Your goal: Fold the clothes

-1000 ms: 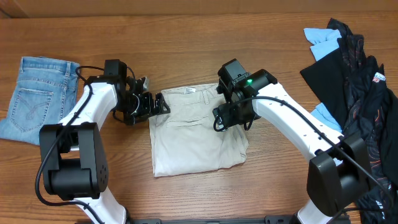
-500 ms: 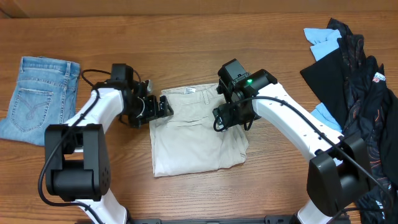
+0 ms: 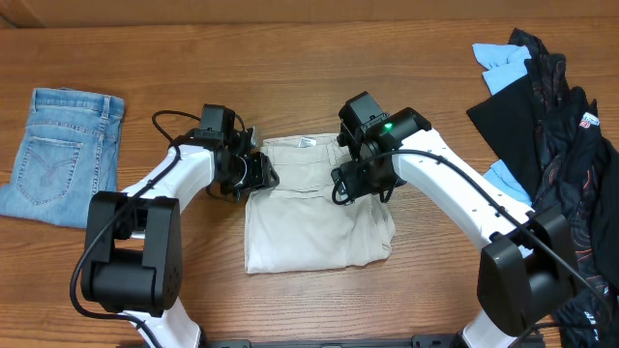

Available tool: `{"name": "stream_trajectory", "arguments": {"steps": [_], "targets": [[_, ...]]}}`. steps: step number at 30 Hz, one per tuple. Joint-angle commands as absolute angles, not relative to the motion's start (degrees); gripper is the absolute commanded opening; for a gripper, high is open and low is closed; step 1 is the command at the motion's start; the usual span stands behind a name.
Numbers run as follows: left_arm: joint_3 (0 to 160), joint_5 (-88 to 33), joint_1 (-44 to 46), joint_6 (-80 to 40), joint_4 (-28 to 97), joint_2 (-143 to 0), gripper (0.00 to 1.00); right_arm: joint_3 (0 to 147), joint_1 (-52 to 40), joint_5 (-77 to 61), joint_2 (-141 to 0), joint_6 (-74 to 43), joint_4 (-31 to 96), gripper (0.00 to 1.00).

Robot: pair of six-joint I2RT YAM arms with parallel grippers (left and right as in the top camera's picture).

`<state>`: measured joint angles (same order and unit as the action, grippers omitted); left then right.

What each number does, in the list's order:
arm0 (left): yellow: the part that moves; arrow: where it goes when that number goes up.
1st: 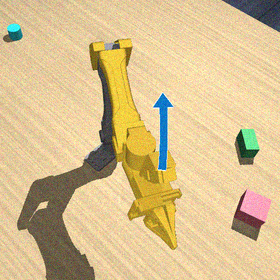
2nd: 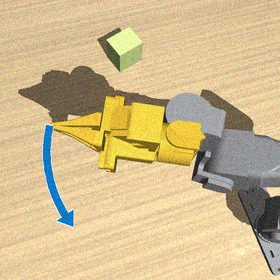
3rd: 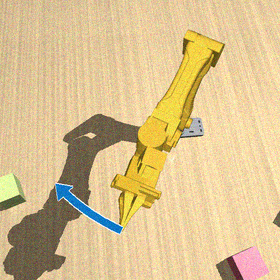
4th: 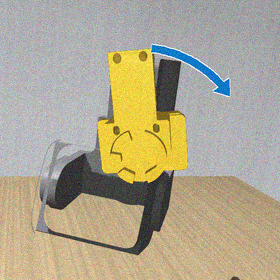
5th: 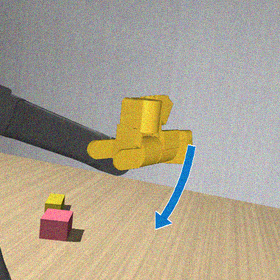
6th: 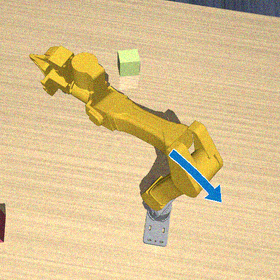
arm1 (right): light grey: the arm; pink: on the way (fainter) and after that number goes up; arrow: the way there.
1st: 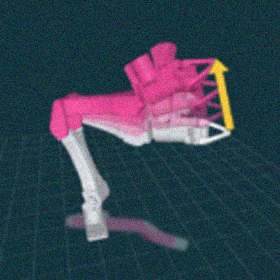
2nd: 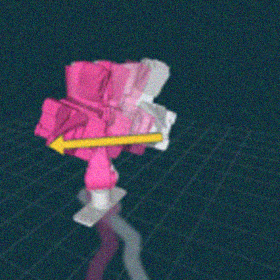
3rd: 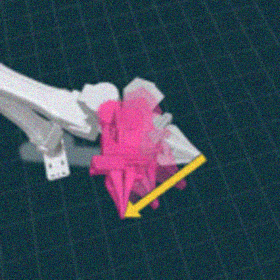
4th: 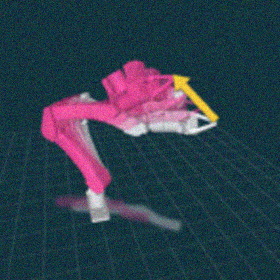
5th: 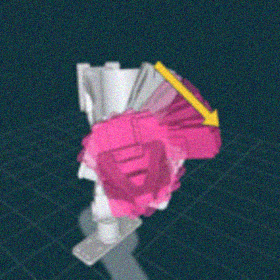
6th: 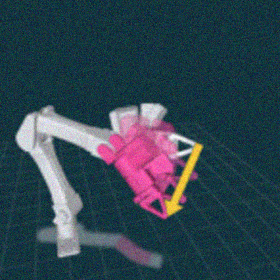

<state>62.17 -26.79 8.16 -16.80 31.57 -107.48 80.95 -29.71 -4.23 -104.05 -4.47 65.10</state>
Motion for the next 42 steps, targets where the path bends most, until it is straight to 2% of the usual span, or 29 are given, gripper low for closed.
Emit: {"name": "stream_trajectory", "arguments": {"steps": [1, 4, 7, 11, 15, 22, 30, 42], "targets": [[62.78, -27.22, 7.29, -17.06, 31.27, -108.18, 0.32, 80.73, -29.45, -3.92, -103.72, -4.47, 64.79, 0.82], [64.90, -27.16, 6.24, -14.94, 33.26, -107.81, 0.17, 80.73, -29.39, -3.40, -103.72, -4.56, 64.79, 0.81], [68.05, -26.24, 4.60, -12.21, 37.04, -105.97, 0.11, 80.75, -28.77, 0.56, -103.66, -7.66, 65.06, 0.81], [72.93, -19.11, 1.19, -10.20, 43.66, -101.14, 0.04, 80.77, -25.76, 5.28, -102.50, -10.76, 66.57, 0.81], [78.98, -11.99, -5.34, -7.75, 50.54, -94.63, 0.04, 80.77, -21.28, 5.08, -99.18, -10.74, 66.48, 0.81], [85.65, -5.23, -14.87, -6.15, 54.24, -91.98, 0.04, 80.77, -18.13, 5.10, -95.72, -10.02, 66.50, 0.82], [87.24, -2.00, -22.61, 1.48, 48.07, -92.03, 0.04, 80.75, -17.87, 5.08, -95.74, -9.65, 66.92, 0.82], [87.24, 0.80, -29.50, 3.42, 33.85, -92.27, 0.04, 80.75, -17.87, 5.08, -95.74, -9.65, 67.57, 0.82]]}}
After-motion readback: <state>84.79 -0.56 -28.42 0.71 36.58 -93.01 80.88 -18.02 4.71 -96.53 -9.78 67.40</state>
